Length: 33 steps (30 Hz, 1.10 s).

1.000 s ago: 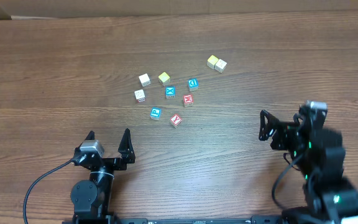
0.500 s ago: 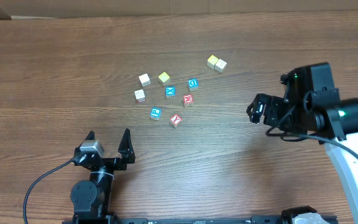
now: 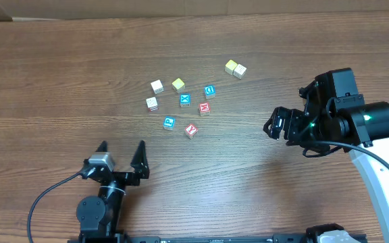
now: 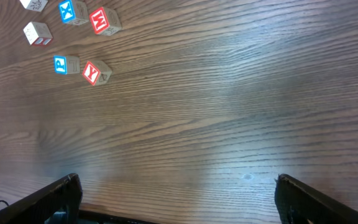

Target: Flip 3 blocks

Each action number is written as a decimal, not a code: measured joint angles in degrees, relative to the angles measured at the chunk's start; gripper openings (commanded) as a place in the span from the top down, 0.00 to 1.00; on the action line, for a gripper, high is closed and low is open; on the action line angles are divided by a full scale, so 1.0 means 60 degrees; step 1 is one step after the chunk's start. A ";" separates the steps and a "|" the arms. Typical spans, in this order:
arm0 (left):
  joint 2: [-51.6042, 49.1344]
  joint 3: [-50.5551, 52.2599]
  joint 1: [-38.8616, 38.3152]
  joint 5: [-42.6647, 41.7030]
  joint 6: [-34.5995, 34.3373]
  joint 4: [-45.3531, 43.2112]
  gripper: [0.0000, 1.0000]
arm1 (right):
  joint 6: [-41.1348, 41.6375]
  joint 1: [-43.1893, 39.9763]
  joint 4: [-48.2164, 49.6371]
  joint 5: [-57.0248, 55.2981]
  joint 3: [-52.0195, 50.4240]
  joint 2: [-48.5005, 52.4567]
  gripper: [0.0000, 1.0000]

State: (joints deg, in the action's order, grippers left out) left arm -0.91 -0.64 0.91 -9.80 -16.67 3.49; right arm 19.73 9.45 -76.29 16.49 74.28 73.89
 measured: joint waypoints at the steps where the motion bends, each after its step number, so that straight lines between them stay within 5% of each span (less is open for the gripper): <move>1: 0.0000 0.0000 0.0000 -0.0441 -0.0029 -0.0011 0.00 | -0.0004 0.0000 -0.0004 0.0000 0.0000 0.0000 0.00; 8: -0.0616 -0.0736 -0.0007 -0.1934 -0.0117 0.1679 0.00 | -0.0004 0.0000 0.0076 0.0004 0.0000 0.0000 0.00; 14: -0.2987 -0.3060 -0.0007 -0.2222 0.0087 0.3126 0.00 | -0.0007 0.0000 0.0488 0.0004 0.0000 0.0000 0.04; 22: -0.8003 -0.7821 -0.0011 -0.2980 0.0546 0.6889 0.00 | -0.0073 0.0000 0.0623 -0.0080 0.0004 0.0000 0.84; 24: -0.9224 -0.8932 -0.0029 -0.3078 0.0925 0.8054 0.00 | 0.0018 0.0000 0.0612 -0.0171 0.0007 0.0000 0.89; 26: -1.0386 -0.9945 -0.0029 -0.3104 0.1359 0.9016 0.00 | 0.0018 0.0000 0.0601 -0.0295 0.0007 0.0000 0.84; 29: -1.1737 -1.0841 -0.0029 -0.3031 0.1774 0.9595 0.00 | 0.0029 0.0000 0.0546 -0.0423 0.0007 0.0000 0.27; 30: -1.2152 -1.0983 -0.0029 -0.2998 0.1872 0.9602 0.00 | 0.0025 0.0000 0.0514 -0.0444 0.0007 0.0000 0.26; 33: -1.3107 -1.1045 -0.0029 -0.2940 0.2044 0.9675 0.00 | 0.0062 0.0000 0.0379 -0.0514 0.0007 0.0000 0.00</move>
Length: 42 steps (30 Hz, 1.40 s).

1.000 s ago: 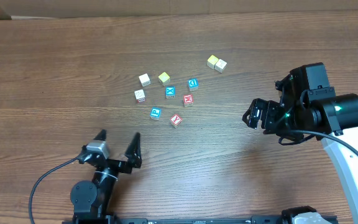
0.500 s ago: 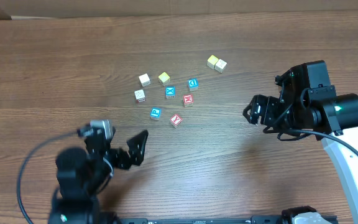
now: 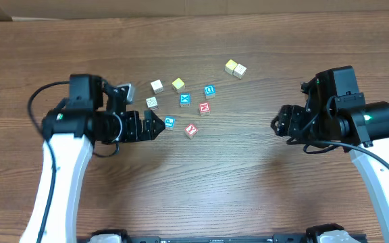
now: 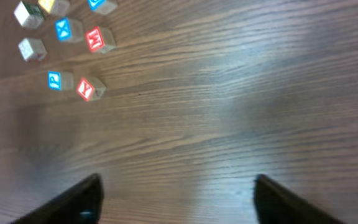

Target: Flip 3 blocks

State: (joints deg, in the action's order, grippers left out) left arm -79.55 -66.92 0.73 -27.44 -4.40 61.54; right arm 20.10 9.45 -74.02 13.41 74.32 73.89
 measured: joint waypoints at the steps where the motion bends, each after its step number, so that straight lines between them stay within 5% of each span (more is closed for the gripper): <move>1: -0.0291 0.0000 0.0000 0.0007 0.0036 0.0036 0.00 | 0.0011 0.0000 -0.0058 -0.0018 0.0000 0.0000 0.00; 4: -0.1169 0.0000 0.0000 0.0022 0.0109 0.0036 0.00 | -0.0087 -0.0007 -0.0073 -0.0055 0.0000 0.0000 0.10; 9: -0.2277 0.0000 0.0000 -0.0109 0.0310 0.0251 0.00 | -0.0047 -0.0007 -0.0091 -0.0055 0.0000 0.0000 0.00; 16: -0.2980 -0.0044 -0.0117 -0.0517 0.1126 0.0000 0.00 | -0.0390 -0.0007 -0.0120 -0.0036 0.0000 0.0000 0.00; 29: -0.2980 -0.3158 -0.2932 0.3483 0.0736 0.0244 0.00 | -0.0623 -0.0007 0.0459 0.0189 -0.0612 0.0688 0.07; 34: -0.3020 -0.3162 -0.3085 0.3541 0.0900 0.0306 0.44 | -0.0608 -0.0007 0.0809 0.0350 -0.1104 0.0750 0.11; 36: -0.3115 -0.3162 -0.2969 0.3541 0.0958 0.0284 0.61 | -0.0616 -0.0007 0.0903 0.0426 -0.1297 0.0750 0.25; 39: -0.3468 -0.3162 -0.2758 0.3636 0.0739 0.0149 0.74 | -0.0055 -0.0004 0.1158 0.0423 -0.1883 0.0747 0.30; 42: -0.4040 -0.3162 -0.2481 0.3993 -0.0153 0.0200 0.73 | 0.1147 0.0029 0.1191 -0.0138 -0.2739 0.0747 0.32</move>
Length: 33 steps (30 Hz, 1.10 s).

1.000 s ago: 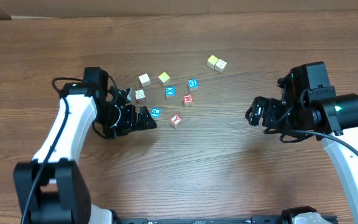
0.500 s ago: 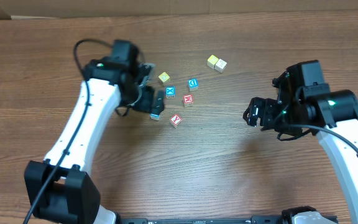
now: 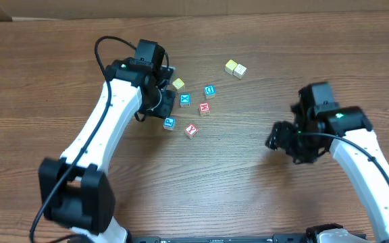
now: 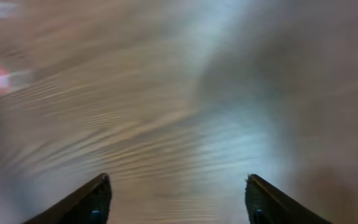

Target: Flip 3 blocks

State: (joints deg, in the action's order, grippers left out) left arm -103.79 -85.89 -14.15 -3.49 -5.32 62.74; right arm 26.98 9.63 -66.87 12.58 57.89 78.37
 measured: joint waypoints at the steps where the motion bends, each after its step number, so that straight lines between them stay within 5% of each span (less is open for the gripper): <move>1: -0.0138 0.0000 0.0058 0.0062 -0.0266 0.0036 0.73 | 0.0219 0.0036 0.0157 -0.0149 -0.0295 0.0004 0.32; 4: -0.0561 0.0004 0.0171 -0.0510 -0.0219 -0.0102 0.51 | 0.0073 0.0248 0.0831 0.0138 -0.0871 0.0007 0.25; 9: -0.0991 0.0000 0.0106 -0.1162 0.0175 -0.0033 0.40 | -0.0652 0.0674 0.1224 0.1107 -0.0892 0.0004 0.21; 26: -0.2022 0.0000 0.0106 -0.0798 0.0321 -0.0816 0.39 | -0.1053 0.0911 0.0962 0.1563 -0.0892 0.0004 0.18; 33: -0.2674 0.0000 0.0106 -0.0736 0.0419 -0.0812 0.58 | -0.1140 0.0911 0.0885 0.1588 -0.0892 0.0004 0.18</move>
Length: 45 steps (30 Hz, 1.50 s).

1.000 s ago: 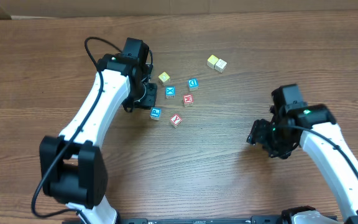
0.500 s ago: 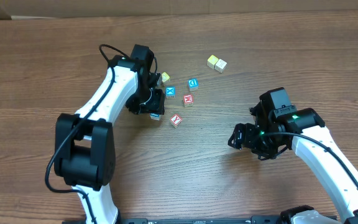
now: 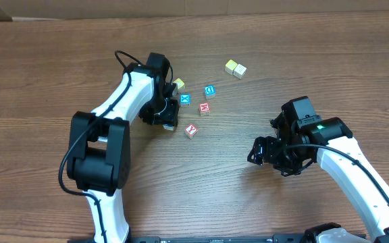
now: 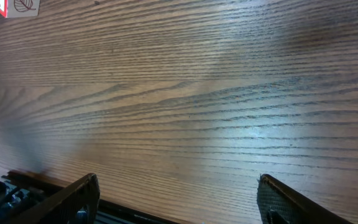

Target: Flip 3 blocks

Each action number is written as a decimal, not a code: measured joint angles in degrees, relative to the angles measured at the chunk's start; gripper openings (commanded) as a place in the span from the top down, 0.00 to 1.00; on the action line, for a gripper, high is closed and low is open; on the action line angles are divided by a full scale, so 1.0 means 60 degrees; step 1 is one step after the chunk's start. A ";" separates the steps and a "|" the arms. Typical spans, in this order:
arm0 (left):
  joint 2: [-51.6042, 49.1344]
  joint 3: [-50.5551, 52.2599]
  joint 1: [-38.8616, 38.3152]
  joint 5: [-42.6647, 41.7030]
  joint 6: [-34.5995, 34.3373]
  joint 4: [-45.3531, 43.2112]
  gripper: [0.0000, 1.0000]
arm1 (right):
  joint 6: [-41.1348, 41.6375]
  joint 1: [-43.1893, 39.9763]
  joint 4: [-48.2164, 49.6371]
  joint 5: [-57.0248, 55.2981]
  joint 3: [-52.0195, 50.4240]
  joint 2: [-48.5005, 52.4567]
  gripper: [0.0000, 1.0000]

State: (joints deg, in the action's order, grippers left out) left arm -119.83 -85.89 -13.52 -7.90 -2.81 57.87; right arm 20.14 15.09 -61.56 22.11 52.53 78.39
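Note:
Several small lettered blocks lie in a loose cluster at the table's middle: a yellow block [image 3: 179, 84], a blue X block [image 3: 185, 99], a blue block [image 3: 209, 90], a red block [image 3: 204, 107] and a red Y block [image 3: 191, 130]. My left gripper [image 3: 167, 117] is down at the cluster's left side and covers the blocks there; its jaws do not show. Away to the right, my right gripper [image 3: 257, 152] hangs low over bare wood. In the right wrist view the right gripper [image 4: 176, 202] is open with nothing between its fingers, and a red block [image 4: 21, 6] shows at the top left corner.
A yellow block [image 3: 230, 65] and a cream block [image 3: 240, 70] sit together farther back on the right. The wooden table [image 3: 302, 61] ends at a far edge along the top of the overhead view.
My left gripper has shifted from the back left of the cluster to its near left side, where the blue P block lay. My right arm has moved nearer and leftward, still open.
My left arm was parked open at the table's near edge, with my right gripper open at the right. Then the left gripper stood open just left of the cluster. Then it was over the cluster's back left blocks, and now sits at the near left ones.

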 measured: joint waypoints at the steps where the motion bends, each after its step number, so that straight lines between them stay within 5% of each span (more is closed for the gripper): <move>1: -0.0098 0.0000 0.0000 0.0000 -0.0007 0.0000 0.65 | -0.0007 0.0000 0.0000 -0.0004 0.0000 0.0000 0.18; 4: -0.0251 -0.0011 0.0004 0.0018 0.0022 -0.0007 0.95 | -0.0044 0.0000 0.0000 -0.0004 0.0000 0.0000 0.18; 5: -0.0248 -0.0033 0.0004 0.0022 -0.0011 -0.0011 0.96 | -0.0044 0.0000 -0.0011 0.0000 0.0000 0.0000 0.18; 18: 0.0189 -0.0087 0.0000 0.0259 -0.0215 0.0477 0.96 | -0.0087 0.0000 -0.0004 -0.0004 0.0000 0.0000 0.18; 29: 0.5147 0.0095 -0.0404 0.0670 -0.1530 0.2459 0.96 | -0.0306 0.0004 0.0255 -0.0011 0.0000 0.0000 0.18; 39: 0.5683 0.4936 -0.2903 0.0834 -0.3799 -0.0448 0.96 | -0.0364 0.0004 0.0270 -0.0011 0.0000 0.0000 0.18; 45: 0.5679 0.6255 -0.3235 0.0827 -0.4750 -0.1738 0.96 | -0.0364 0.0000 0.0255 -0.0007 0.0000 0.0000 0.18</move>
State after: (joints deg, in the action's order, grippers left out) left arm -85.76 -48.36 -32.93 -2.94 -31.31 47.44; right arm 17.96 15.09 -60.03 22.06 52.53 78.39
